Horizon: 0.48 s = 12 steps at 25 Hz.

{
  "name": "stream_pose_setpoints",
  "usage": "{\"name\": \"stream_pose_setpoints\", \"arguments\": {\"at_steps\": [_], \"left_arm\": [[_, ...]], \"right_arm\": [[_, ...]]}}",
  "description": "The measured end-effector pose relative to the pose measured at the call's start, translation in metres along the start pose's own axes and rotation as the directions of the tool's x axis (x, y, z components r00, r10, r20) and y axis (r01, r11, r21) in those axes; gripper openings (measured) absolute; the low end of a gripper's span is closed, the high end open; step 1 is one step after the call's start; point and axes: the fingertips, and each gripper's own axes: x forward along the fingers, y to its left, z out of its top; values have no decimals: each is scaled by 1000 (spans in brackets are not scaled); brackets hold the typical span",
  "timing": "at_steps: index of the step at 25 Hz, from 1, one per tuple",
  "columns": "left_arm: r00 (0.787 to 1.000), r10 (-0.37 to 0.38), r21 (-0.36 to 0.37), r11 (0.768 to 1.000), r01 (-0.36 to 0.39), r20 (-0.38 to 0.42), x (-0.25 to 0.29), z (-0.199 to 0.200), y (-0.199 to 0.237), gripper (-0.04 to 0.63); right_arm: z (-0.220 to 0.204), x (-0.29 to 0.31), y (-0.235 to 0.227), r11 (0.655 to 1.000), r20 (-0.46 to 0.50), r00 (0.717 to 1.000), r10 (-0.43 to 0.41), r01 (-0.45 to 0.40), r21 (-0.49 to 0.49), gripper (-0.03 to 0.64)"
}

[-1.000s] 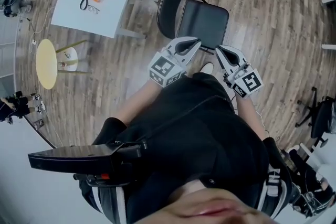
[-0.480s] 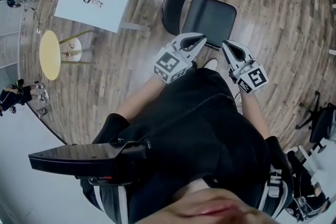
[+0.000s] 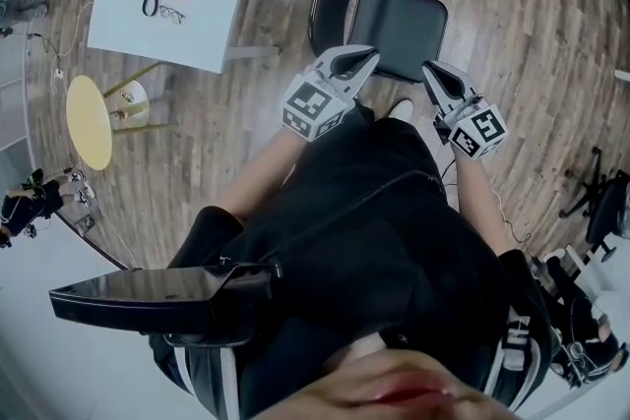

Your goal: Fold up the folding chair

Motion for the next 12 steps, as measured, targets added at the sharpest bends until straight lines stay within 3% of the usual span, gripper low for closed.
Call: {"name": "stream_pose_setpoints", "arguments": {"at_steps": [8,12], "left_arm": [[992,59,-53,996,-65,-109,-1,-38,100,6],[973,152,-60,985,-165,-176,-2,-57,148,7]], "right_arm": [[-41,28,-70,985,-70,988,-140,147,94,12],[-74,30,-104,972,-115,981,-155,172,159,20]]}}
